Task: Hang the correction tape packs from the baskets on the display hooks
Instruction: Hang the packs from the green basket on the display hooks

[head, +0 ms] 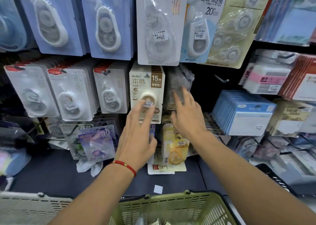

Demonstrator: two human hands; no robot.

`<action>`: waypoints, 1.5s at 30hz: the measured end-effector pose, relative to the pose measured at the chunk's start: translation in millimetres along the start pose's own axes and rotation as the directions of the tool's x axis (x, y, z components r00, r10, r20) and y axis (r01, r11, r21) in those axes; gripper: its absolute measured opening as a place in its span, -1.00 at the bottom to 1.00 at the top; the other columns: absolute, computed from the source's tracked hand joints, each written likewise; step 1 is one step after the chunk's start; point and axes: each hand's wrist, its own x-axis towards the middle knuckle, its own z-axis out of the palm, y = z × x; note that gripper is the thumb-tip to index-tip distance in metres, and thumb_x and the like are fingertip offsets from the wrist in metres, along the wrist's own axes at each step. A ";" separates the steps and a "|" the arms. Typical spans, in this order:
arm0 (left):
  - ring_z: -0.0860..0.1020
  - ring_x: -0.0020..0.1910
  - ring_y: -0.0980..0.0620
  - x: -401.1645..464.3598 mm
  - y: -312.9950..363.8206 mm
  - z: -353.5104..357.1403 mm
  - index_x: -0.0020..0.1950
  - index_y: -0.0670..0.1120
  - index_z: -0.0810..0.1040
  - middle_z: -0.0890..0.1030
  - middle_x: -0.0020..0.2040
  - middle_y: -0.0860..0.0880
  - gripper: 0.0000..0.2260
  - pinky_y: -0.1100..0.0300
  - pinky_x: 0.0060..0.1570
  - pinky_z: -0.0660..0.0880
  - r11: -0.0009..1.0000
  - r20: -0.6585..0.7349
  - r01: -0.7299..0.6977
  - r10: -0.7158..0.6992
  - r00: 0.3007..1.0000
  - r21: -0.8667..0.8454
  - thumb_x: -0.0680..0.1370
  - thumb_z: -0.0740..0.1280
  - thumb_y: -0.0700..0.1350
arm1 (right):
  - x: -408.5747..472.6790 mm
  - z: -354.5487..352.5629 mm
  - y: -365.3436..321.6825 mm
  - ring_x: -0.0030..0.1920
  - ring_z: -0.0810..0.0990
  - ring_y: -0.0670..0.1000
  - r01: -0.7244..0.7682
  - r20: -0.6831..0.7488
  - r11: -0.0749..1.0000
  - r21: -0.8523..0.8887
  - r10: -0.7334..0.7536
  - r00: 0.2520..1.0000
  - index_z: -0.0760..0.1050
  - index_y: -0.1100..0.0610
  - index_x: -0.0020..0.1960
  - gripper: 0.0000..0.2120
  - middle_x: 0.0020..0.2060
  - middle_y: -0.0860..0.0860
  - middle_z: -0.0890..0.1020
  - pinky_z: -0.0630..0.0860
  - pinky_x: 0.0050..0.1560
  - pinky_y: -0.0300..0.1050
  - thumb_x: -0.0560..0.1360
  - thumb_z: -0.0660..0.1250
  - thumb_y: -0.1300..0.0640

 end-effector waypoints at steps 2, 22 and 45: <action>0.07 0.65 -0.09 -1.0 -2.1 0.6 0.69 -0.01 0.19 -0.01 0.69 -0.03 -0.21 -0.01 0.39 0.50 1.000 0.016 -0.011 0.011 1.000 0.002 0.51 0.42 -0.26 | 13.1 4.7 -1.1 0.68 0.05 0.17 -0.026 0.024 1.000 -0.003 0.026 0.999 0.00 0.04 0.71 -0.24 0.70 0.14 -0.06 0.34 0.51 0.21 0.60 0.24 0.05; 0.50 0.43 -0.19 -141.1 -29.5 43.0 0.52 -0.06 0.46 0.51 0.46 -0.16 -0.57 -0.04 0.39 0.48 0.901 0.956 -0.329 -0.236 0.175 0.283 0.64 0.31 -0.09 | -218.4 100.3 13.2 0.22 0.64 0.11 -0.186 0.890 0.941 0.283 -0.186 0.416 0.63 0.09 0.29 -0.69 0.23 0.04 0.69 0.47 0.08 -0.15 0.64 0.36 -0.04; 0.60 -0.11 -0.10 -319.2 -11.2 125.7 -0.09 -0.13 0.53 0.69 -0.02 -0.27 -0.81 -0.15 0.09 0.67 -0.124 0.648 0.976 -0.762 0.023 -0.181 0.60 0.49 -0.09 | -356.7 154.8 -34.8 0.45 0.44 0.10 -0.876 0.939 0.384 0.291 0.061 0.339 0.08 0.07 0.68 0.05 0.58 0.05 0.35 0.43 0.28 -0.10 0.39 0.62 -0.01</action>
